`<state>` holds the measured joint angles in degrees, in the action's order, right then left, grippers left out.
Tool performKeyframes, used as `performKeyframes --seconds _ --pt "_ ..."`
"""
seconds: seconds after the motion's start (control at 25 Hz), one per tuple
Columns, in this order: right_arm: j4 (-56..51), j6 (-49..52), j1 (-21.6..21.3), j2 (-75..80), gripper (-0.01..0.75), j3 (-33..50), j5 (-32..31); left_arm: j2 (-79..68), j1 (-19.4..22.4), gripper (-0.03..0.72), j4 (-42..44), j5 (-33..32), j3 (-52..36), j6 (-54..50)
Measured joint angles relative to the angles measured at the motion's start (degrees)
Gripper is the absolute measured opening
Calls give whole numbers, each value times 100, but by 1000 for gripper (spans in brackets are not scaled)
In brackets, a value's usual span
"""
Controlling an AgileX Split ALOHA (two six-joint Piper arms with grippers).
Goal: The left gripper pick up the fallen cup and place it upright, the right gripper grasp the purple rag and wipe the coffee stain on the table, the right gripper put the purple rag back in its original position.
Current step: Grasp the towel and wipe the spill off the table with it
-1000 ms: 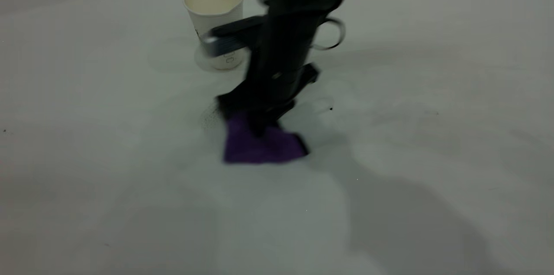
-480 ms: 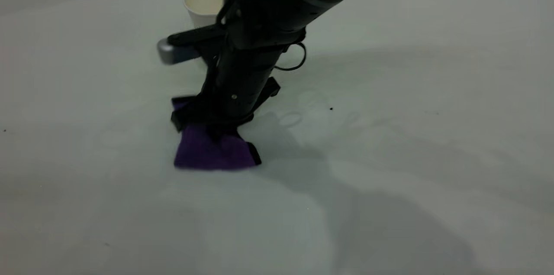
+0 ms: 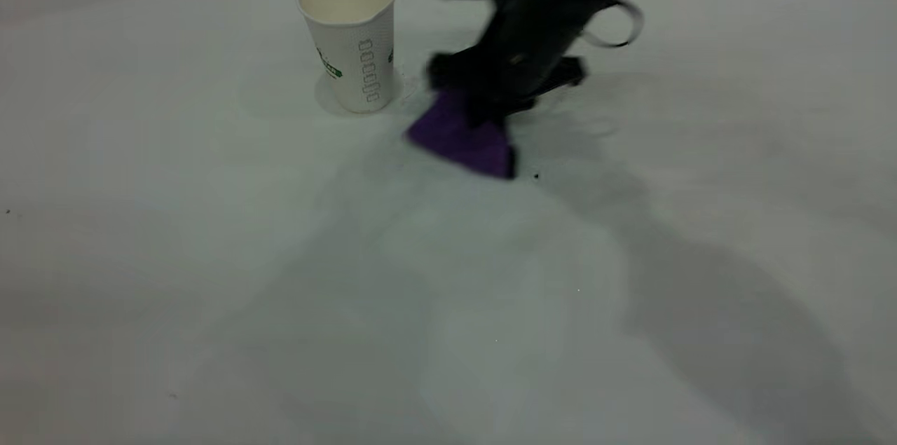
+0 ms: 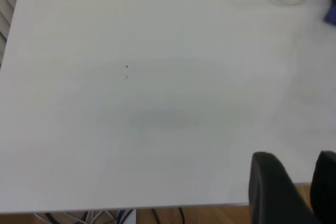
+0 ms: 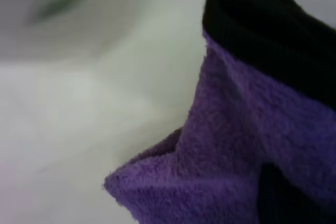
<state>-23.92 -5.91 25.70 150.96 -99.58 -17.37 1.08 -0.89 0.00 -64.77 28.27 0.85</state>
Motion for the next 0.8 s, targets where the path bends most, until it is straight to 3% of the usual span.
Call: performKeyframes --seconds 0.36,0.52,0.64,0.8 --pt "245 0 -1784 -83 85 -49 -1202 0 0 252 0 0 0 0" --pt "398 0 -2523 -109 144 -49 -1654 0 0 252 0 0 0 -5" --pt "534 -154 -2887 -186 292 -43 -1837 0 0 252 0 0 0 -1" --pt "904 -506 -3144 -438 625 40 -2133 0 0 252 0 0 0 -1"
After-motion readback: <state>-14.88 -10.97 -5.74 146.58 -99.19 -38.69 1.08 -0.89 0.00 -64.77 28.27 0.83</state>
